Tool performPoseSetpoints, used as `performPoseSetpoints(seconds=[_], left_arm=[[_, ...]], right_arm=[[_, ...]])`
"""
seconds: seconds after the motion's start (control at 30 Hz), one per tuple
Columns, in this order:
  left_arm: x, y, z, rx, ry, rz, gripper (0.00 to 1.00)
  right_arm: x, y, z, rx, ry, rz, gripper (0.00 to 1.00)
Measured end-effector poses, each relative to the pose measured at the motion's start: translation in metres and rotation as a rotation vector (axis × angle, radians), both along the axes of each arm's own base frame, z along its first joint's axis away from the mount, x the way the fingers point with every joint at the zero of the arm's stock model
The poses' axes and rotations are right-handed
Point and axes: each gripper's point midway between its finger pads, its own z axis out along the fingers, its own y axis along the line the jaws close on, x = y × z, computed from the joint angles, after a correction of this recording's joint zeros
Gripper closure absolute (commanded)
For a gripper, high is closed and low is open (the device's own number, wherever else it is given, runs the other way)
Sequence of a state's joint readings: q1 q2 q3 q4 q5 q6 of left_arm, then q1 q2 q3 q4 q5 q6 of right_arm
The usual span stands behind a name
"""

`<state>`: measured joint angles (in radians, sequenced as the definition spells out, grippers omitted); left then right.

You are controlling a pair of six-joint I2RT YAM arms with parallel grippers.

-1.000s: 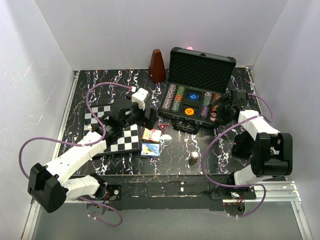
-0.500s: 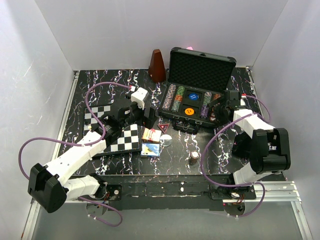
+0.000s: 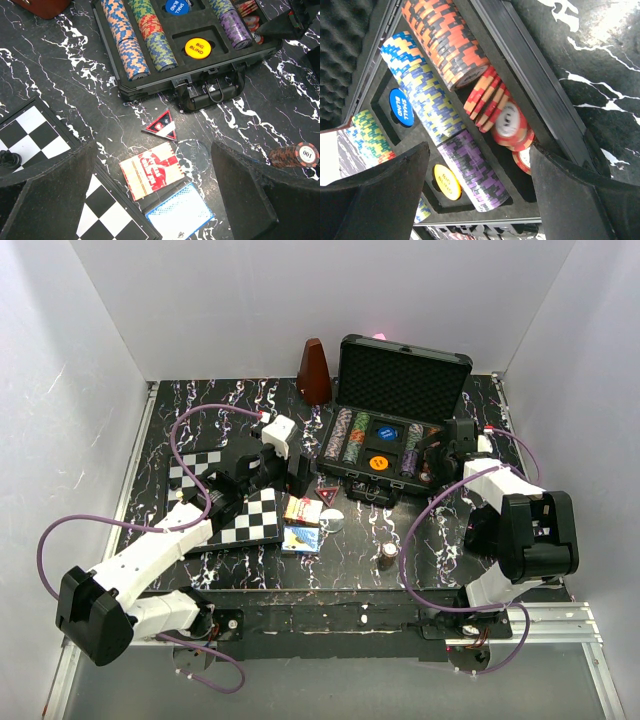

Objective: Pack up texas hold em set

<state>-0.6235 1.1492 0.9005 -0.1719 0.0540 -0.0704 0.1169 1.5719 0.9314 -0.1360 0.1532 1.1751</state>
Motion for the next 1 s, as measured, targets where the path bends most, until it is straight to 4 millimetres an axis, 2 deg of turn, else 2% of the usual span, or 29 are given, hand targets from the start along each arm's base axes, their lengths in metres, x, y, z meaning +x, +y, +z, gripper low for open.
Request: performPoseSetpoints(seconds=[0.6,0.77,1.0], left_arm=[[0.002,0.000,-0.004,-0.001,0.006,-0.003,0.02],[0.002,-0.001,-0.004,-0.003,0.004,-0.006,0.02],[0.003,-0.002,-0.009,0.004,0.016,-0.006,0.02]], right_arm=[[0.028,-0.007,0.019,-0.041,-0.147,-0.025,0.15],[0.038,-0.006,0.013,-0.043,-0.146,-0.026,0.15],[0.042,-0.004,0.004,-0.049,-0.099,-0.015,0.16]])
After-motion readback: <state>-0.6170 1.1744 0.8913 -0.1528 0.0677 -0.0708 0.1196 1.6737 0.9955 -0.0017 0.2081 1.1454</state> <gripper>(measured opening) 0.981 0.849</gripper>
